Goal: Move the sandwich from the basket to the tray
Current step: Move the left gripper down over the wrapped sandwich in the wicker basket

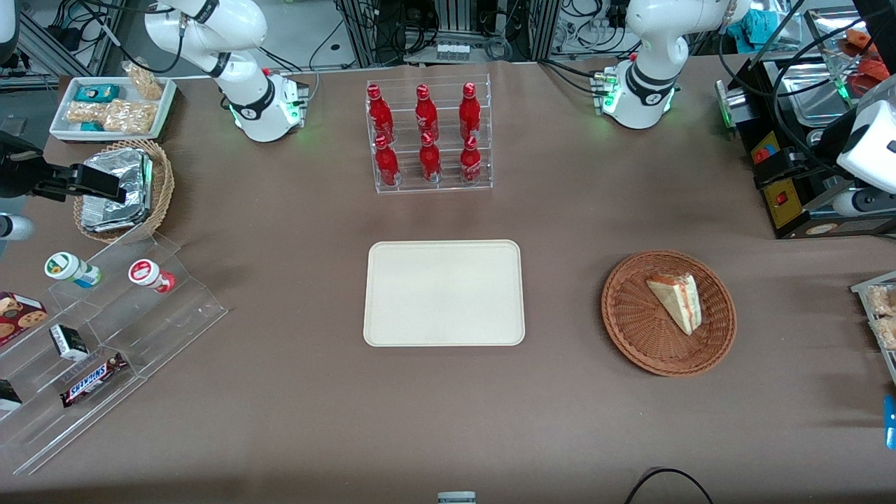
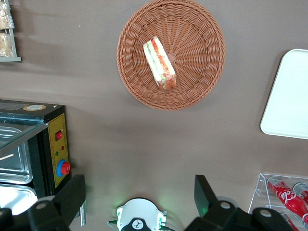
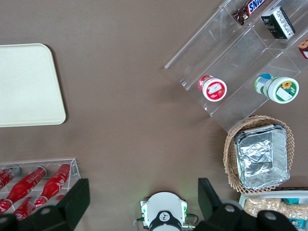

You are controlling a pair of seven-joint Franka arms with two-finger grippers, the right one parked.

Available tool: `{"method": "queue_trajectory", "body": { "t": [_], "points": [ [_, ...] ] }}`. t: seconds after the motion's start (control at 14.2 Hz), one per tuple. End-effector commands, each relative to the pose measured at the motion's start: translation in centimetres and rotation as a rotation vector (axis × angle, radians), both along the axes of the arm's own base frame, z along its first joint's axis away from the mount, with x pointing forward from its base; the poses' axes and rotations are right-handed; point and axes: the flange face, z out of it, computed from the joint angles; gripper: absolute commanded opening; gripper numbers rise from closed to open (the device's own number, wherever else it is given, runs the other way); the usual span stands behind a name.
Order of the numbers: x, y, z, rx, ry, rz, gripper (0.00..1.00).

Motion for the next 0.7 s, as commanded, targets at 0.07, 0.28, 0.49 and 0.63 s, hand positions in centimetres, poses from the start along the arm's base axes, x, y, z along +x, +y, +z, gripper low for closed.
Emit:
{"method": "queue_trajectory", "body": {
  "t": [0.07,0.28,0.49,0.63],
  "points": [
    [1.0,0.3,-0.5,0.008,0.007,0.010,1.00],
    [2.8,1.2,-4.2,0.006,0.069,0.023,1.00],
    [4.4,3.1,-9.5,0.000,0.116,0.056,1.00],
    [4.4,4.1,-13.6,0.001,0.095,0.082,1.00]
  ]
}}
